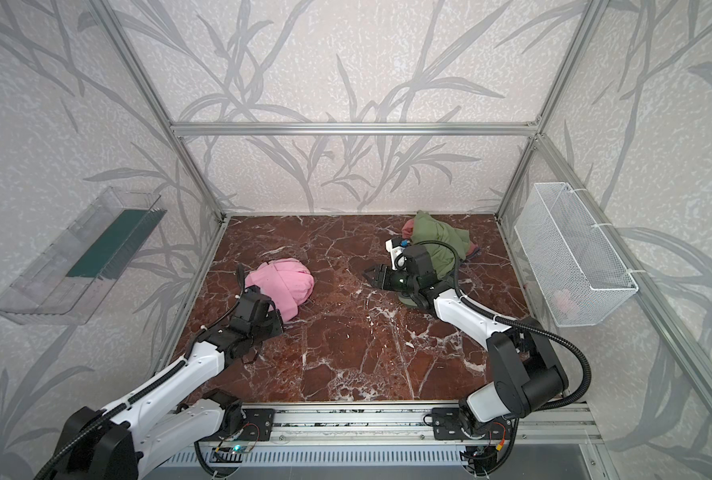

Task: Pick out a specific cloth from the pile

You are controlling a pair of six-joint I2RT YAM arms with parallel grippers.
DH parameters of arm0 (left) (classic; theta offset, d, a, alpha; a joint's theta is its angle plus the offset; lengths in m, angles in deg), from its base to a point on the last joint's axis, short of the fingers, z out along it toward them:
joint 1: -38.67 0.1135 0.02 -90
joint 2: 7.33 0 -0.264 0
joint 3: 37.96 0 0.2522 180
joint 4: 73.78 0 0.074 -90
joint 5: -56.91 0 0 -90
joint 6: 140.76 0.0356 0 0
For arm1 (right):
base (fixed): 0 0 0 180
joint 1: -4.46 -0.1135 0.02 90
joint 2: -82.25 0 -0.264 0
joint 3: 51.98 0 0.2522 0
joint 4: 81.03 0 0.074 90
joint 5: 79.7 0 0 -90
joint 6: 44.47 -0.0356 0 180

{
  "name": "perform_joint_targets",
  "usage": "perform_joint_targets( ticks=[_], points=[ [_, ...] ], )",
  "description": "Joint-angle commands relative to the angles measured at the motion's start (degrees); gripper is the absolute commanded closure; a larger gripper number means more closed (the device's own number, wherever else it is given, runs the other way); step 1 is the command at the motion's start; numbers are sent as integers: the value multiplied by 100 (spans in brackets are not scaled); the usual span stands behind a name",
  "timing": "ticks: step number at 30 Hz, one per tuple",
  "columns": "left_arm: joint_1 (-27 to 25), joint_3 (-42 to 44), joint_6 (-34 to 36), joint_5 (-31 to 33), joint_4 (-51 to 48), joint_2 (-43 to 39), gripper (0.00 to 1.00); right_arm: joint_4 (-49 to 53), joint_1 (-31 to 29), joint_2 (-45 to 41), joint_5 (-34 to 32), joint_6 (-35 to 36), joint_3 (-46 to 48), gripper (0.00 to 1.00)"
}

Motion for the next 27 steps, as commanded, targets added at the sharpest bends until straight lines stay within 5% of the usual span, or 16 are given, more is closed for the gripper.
perform_joint_targets(
  ticks=[1, 13, 27],
  points=[
    [-71, -349, 53, 266, -717, -269, 100, -86, -26, -148, -35, 46, -7, 39],
    [-124, -1156, 329, 364, -812, -260, 100, -70, -17, -167, 13, 89, -71, 39],
    [63, -2778, 1215, 276, 390, 1870, 100, 18, -15, -198, -86, 192, -27, 39]
  ],
)
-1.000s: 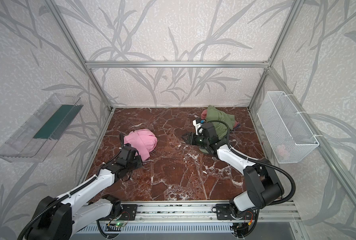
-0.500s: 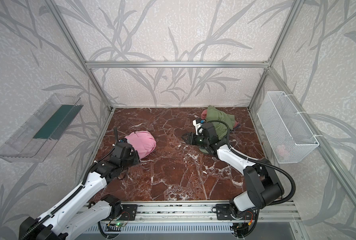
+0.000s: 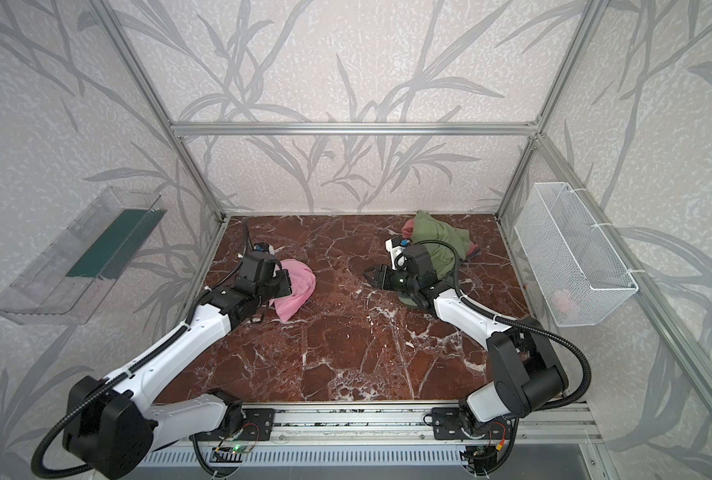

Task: Pick out a specific cloth from the pile

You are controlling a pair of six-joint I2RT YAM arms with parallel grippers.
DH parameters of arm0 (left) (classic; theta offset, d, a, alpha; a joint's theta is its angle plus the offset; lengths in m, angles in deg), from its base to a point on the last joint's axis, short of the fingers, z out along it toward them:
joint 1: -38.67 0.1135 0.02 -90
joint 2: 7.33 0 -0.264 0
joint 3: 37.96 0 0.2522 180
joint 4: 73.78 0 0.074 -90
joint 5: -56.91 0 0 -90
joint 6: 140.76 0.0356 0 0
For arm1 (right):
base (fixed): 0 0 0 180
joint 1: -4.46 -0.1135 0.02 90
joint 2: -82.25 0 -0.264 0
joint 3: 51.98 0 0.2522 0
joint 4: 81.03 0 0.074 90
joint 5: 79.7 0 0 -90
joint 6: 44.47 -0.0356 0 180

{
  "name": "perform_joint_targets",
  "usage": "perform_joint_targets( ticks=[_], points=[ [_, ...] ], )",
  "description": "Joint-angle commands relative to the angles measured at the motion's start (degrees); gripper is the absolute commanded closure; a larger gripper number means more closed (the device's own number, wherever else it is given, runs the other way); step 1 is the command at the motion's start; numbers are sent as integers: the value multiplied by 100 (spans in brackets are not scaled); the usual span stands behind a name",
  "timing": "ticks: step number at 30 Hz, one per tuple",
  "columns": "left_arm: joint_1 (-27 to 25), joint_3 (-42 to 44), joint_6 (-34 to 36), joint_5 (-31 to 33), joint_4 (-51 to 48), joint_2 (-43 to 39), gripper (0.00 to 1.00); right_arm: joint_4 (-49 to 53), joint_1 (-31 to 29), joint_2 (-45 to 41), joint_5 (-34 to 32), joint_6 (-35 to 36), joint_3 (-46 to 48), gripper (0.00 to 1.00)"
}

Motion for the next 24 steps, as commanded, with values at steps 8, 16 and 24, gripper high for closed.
perform_joint_targets(
  ticks=[8, 16, 24],
  points=[
    [842, -1055, 306, -883, 878, 1798, 100, 104, -5, -215, -81, 123, -1, 39],
    [1389, -1207, 139, -1140, 1368, 2916, 100, 170, -5, -156, -90, 138, -60, 39],
    [1590, -1073, 86, -976, 1553, 3368, 100, 273, -6, -83, -98, 149, -150, 39]
  ],
)
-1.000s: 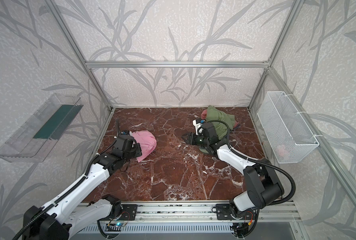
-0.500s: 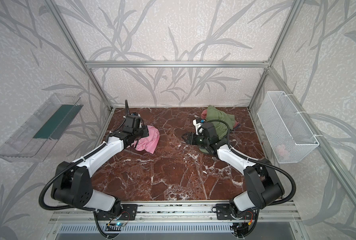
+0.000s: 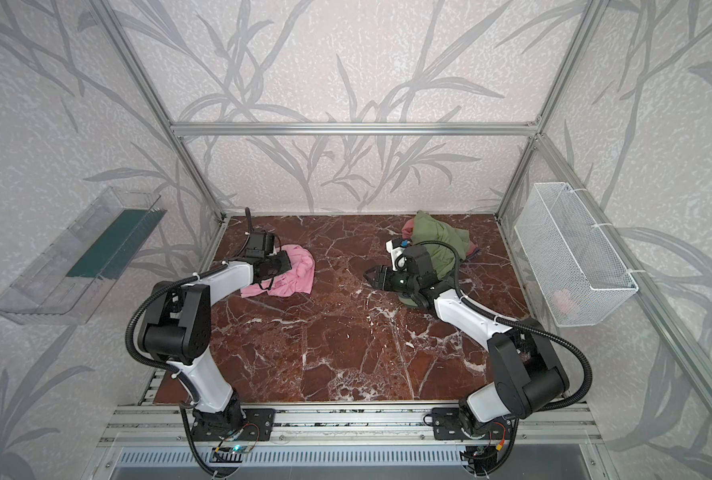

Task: Pick out a specific cloth from the pile

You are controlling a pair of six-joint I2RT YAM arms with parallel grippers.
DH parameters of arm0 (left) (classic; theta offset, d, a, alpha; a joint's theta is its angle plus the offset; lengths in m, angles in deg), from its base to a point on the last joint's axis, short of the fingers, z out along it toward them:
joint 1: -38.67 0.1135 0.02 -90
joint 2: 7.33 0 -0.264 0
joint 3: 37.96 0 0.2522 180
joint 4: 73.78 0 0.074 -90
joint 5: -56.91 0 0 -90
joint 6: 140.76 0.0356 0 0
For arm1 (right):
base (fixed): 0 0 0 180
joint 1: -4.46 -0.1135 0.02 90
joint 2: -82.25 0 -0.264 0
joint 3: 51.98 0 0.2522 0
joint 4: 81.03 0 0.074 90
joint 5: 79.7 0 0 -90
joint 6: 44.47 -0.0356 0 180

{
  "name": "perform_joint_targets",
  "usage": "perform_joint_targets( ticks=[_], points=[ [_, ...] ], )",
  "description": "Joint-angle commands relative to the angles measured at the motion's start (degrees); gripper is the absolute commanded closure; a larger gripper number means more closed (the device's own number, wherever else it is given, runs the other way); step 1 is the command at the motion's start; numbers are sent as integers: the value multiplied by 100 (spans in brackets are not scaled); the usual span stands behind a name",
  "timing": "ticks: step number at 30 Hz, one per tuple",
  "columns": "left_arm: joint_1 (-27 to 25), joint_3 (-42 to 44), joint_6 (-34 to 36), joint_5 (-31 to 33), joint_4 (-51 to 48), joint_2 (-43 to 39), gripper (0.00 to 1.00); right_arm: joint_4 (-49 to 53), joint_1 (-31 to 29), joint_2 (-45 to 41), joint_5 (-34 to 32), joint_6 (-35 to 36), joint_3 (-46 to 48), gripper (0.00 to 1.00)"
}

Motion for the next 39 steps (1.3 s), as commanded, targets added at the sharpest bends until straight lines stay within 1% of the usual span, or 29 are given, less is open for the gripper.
perform_joint_targets(
  ticks=[1, 11, 15, 18, 19, 20, 22, 23, 24, 25, 26, 28, 29, 30, 31, 32, 34, 36, 38, 39],
  points=[
    [44, 35, -29, 95, 12, 166, 100, 109, -8, -41, -22, 84, -167, 39],
    [51, 264, -79, 52, 313, 272, 100, 321, -5, -19, -75, 136, -296, 39],
    [100, 212, -178, -173, 371, 388, 100, 331, -7, -183, -210, 145, -191, 39],
    [98, 210, -185, -338, 460, 280, 100, 376, -8, -288, -251, 188, -136, 39],
    [99, 229, -182, -395, 489, 184, 95, 414, -6, -322, -255, 204, -133, 39],
    [92, 250, -206, -418, 489, 77, 87, 461, -8, -365, -273, 251, -142, 39],
    [58, 305, -163, -441, 474, -186, 66, 643, 5, -485, -363, 418, -185, 39],
    [30, 316, -120, -366, 390, -348, 58, 786, 14, -577, -473, 535, -206, 39],
    [1, 333, -44, -276, 290, -526, 52, 914, 38, -677, -570, 656, -221, 38],
    [-26, 349, 22, -183, 196, -681, 42, 979, 72, -779, -650, 743, -212, 37],
    [-59, 388, 89, -57, 102, -877, 37, 1051, 135, -901, -696, 853, -199, 35],
    [-83, 505, 167, 159, -11, -1241, 34, 1158, 315, -1151, -765, 1005, -115, 30],
    [-92, 586, 189, 264, -46, -1435, 26, 1194, 445, -1293, -799, 1054, -44, 26],
    [-97, 662, 236, 373, -76, -1608, 12, 1216, 595, -1428, -853, 1084, 31, 22],
    [-101, 737, 278, 472, -92, -1753, 6, 1232, 743, -1544, -879, 1100, 94, 20],
    [-103, 813, 326, 618, -121, -1912, 4, 1251, 924, -1658, -896, 1128, 170, 18],
    [-105, 989, 430, 875, -85, -2175, 4, 1289, 1217, -1862, -1018, 1251, 306, 18],
    [-101, 1249, 457, 1261, 57, -2427, 4, 1422, 1512, -2008, -1270, 1413, 403, 17],
    [-102, 1581, 597, 1457, 330, -2675, 4, 1528, 1667, -2145, -1724, 1672, 509, 18],
    [-101, 1799, 687, 1581, 568, -2789, 4, 1584, 1717, -2222, -2110, 1784, 577, 18]
  ],
)
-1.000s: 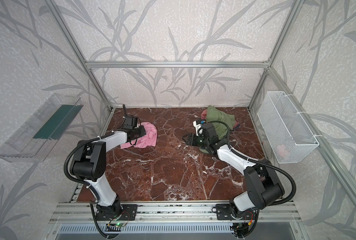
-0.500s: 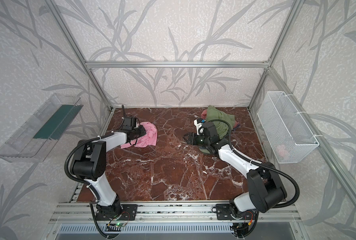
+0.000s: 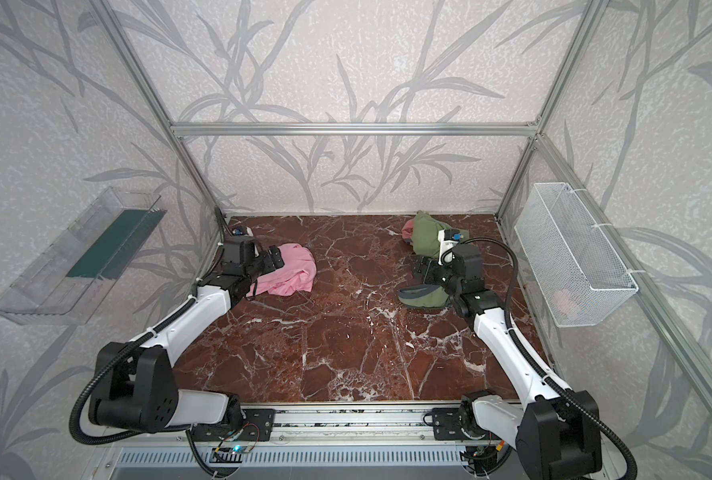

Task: Pick out a specific cloth from the pile

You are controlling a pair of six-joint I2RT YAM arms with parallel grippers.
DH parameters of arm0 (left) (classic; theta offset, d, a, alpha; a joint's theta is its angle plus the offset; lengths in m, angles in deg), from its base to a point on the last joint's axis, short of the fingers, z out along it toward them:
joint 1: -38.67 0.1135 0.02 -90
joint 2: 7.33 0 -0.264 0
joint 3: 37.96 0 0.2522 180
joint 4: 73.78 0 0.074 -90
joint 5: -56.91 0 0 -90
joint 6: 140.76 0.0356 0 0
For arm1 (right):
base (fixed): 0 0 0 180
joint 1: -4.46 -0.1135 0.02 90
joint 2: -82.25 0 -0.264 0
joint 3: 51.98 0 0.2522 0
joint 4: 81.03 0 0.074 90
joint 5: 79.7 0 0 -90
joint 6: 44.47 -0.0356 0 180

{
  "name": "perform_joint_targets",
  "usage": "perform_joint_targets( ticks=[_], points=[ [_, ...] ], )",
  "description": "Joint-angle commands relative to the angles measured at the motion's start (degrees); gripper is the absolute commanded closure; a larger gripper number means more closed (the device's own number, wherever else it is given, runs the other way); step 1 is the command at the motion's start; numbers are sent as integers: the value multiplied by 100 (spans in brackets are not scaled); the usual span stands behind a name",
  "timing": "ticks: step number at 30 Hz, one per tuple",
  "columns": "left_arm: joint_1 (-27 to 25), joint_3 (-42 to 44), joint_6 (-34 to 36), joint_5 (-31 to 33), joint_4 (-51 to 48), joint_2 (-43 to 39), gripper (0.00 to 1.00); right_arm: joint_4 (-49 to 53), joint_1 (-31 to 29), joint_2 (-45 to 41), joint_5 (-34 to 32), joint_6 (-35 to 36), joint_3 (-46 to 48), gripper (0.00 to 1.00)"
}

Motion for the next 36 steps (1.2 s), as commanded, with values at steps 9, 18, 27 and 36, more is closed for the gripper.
perform_joint_targets(
  ticks=[9, 18, 27, 36],
  points=[
    [-13, 1848, 1264, 1550, 1732, -729, 3, -1548, 150, -623, -2725, 1495, 1746, 17],
    [41, 2513, 1782, 1923, 3019, -420, 1, -4994, 150, 783, -2895, 2326, 2815, 17],
    [108, 3128, 2276, 1379, 5340, 257, 1, -6349, 150, 2347, -2532, 2503, 2781, 16],
    [435, 3137, 2184, 908, 6441, 1298, 1, -6124, 151, 2621, -2375, 2505, 2547, 11]
  ],
)
